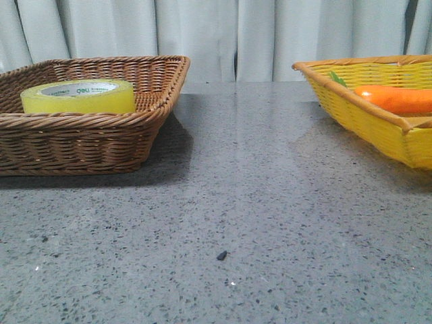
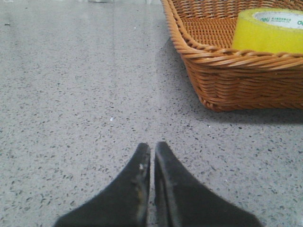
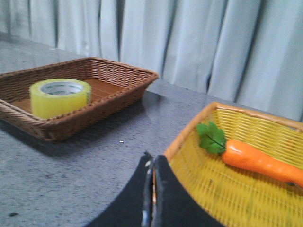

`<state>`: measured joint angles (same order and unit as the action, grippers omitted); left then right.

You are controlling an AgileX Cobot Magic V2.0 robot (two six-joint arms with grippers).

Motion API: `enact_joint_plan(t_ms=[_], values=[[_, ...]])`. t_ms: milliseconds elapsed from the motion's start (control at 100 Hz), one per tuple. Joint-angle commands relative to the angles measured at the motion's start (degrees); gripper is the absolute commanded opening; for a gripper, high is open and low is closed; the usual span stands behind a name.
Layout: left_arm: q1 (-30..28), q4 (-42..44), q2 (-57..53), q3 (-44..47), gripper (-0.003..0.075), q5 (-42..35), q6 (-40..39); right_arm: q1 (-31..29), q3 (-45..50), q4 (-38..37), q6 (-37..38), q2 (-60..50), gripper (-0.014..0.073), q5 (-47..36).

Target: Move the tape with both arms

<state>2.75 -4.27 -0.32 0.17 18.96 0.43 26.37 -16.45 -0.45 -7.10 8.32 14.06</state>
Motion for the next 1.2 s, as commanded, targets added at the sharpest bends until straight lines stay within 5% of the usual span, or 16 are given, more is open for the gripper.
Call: enact_joint_plan(t_ms=[0, 500, 850, 1190], values=[[-0.07, -0.67, -1.77, 0.60, -0.0021, -2.89, -0.43, -2.69, 1.29, -0.82, 0.04, -1.24, -0.0074, -5.90], [-0.07, -0.67, -1.77, 0.60, -0.0021, -2.89, -0.43, -24.48, 17.27, 3.70, 0.04, -7.41, -0.0074, -12.98], [-0.07, -0.67, -1.77, 0.60, -0.0021, -2.89, -0.43, -30.98, 18.25, 4.86, 0.04, -10.22, -0.0074, 1.46], [-0.07, -0.67, -1.67, 0.60, -0.0021, -2.89, -0.43, -32.89, 18.25, 4.86, 0.04, -10.12, -0.0074, 4.36]])
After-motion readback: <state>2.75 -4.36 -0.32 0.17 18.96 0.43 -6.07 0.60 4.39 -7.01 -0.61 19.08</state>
